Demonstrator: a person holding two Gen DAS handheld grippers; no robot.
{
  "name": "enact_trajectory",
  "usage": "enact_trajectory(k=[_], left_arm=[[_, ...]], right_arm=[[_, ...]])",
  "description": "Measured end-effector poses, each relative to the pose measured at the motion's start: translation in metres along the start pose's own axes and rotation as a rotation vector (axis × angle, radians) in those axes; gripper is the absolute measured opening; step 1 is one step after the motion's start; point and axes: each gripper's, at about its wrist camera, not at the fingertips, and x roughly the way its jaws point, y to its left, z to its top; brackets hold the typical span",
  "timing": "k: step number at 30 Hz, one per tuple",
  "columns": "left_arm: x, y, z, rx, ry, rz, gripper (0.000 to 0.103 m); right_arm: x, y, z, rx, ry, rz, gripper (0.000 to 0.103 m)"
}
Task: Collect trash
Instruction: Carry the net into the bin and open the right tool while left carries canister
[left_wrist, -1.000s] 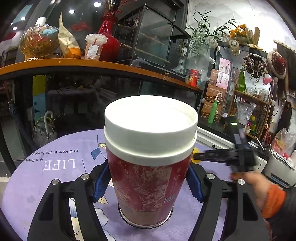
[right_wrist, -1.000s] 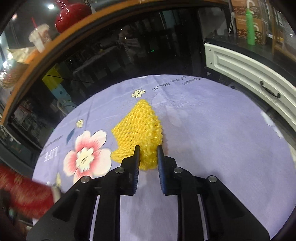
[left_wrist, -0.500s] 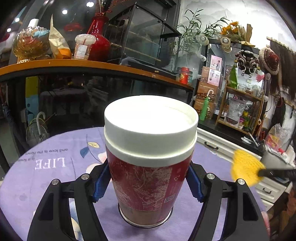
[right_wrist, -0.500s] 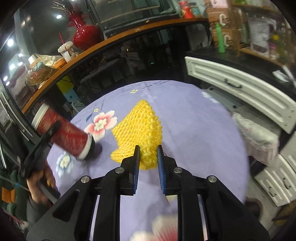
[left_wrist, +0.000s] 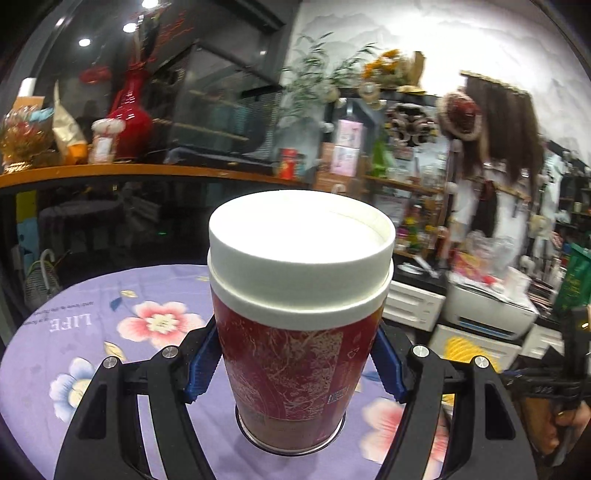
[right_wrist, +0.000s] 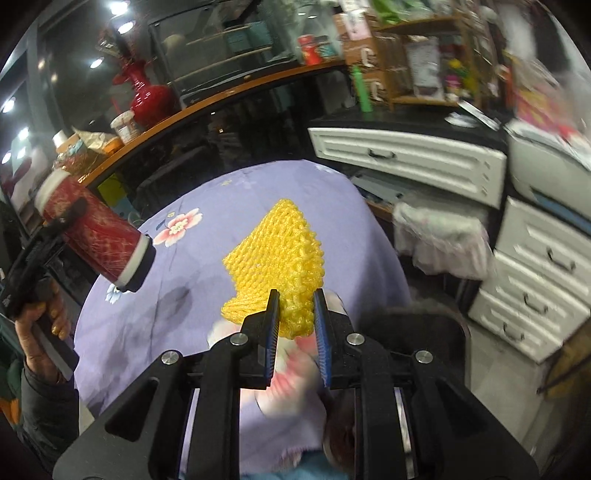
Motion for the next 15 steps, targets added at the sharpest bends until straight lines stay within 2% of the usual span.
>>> enact_trajectory(k=[7, 15], left_arm=[[-0.016, -0.061, -0.019, -0.005, 0.020, -0.126, 0.070], [-0.021, -0.119, -0.047, 0.001, 0.072, -0.249, 0.070]], right_arm=[[-0.032, -0.043, -0.056, 0.084, 0.009, -0.075, 0.019], [-0.024, -0.080, -0.102, 0.132, 0.083, -0.159, 0.019]])
